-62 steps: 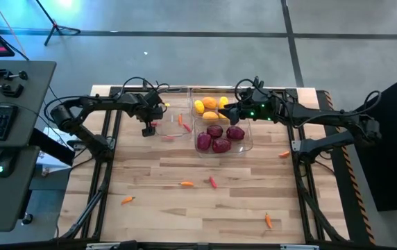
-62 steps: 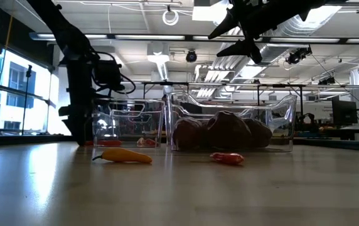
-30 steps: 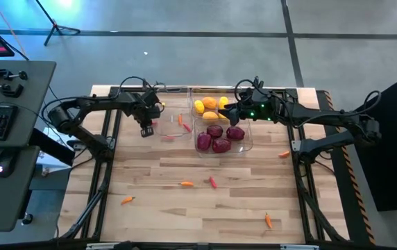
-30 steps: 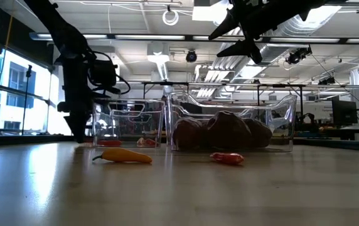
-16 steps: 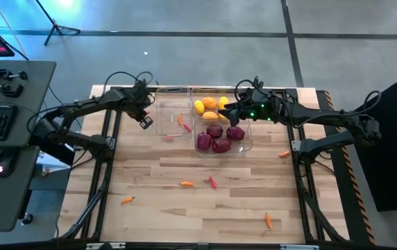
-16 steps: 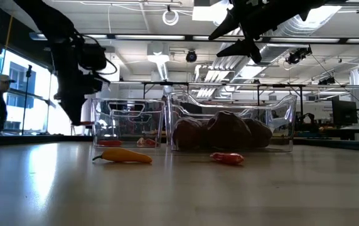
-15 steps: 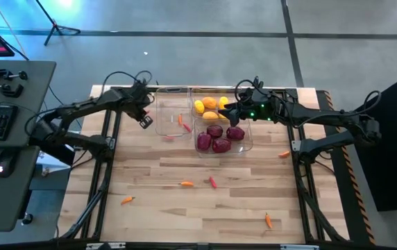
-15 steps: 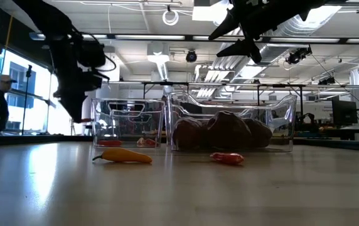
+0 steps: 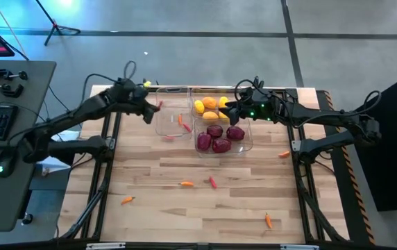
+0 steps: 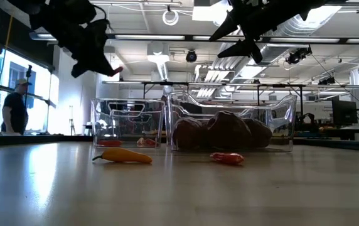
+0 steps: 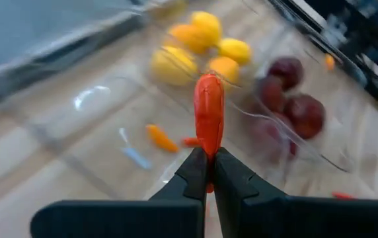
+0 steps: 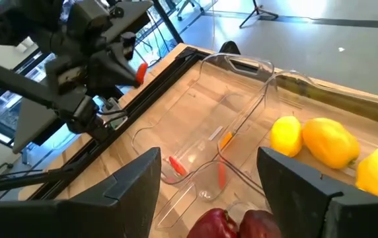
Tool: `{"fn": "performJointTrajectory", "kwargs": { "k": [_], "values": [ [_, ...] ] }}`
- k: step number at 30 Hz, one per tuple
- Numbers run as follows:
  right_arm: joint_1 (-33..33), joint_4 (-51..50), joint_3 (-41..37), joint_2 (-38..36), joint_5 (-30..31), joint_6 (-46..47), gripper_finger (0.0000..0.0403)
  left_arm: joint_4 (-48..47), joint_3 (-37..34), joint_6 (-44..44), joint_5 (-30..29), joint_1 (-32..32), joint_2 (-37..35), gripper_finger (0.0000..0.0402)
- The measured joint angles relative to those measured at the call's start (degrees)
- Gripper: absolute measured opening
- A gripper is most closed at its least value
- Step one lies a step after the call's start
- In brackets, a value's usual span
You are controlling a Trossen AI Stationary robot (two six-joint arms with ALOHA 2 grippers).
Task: Sort produce into baskets
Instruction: Put the red chili pepper into the top left transparent bin, then put the orange chili pepper into the top left transparent bin
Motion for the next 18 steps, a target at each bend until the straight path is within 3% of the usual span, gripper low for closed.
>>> {"fn": "performJointTrajectory", "kwargs": {
  "k": [5,13,18],
  "values": [
    [0.00,0.00,0.00,0.00,-0.55,-0.43,0.0240,2.89,0.00,0.26,-0.89,-4.89,2.78,0.0037],
    [0.00,-0.02,0.00,0.00,-1.44,-1.08,0.0240,5.44,1.40,-3.94,0.23,-5.09,2.90,0.0175],
    [0.00,-0.02,0.00,0.00,-1.44,-1.92,0.0240,5.22,5.49,-9.28,9.88,-9.78,2.95,0.0232]
  ]
}}
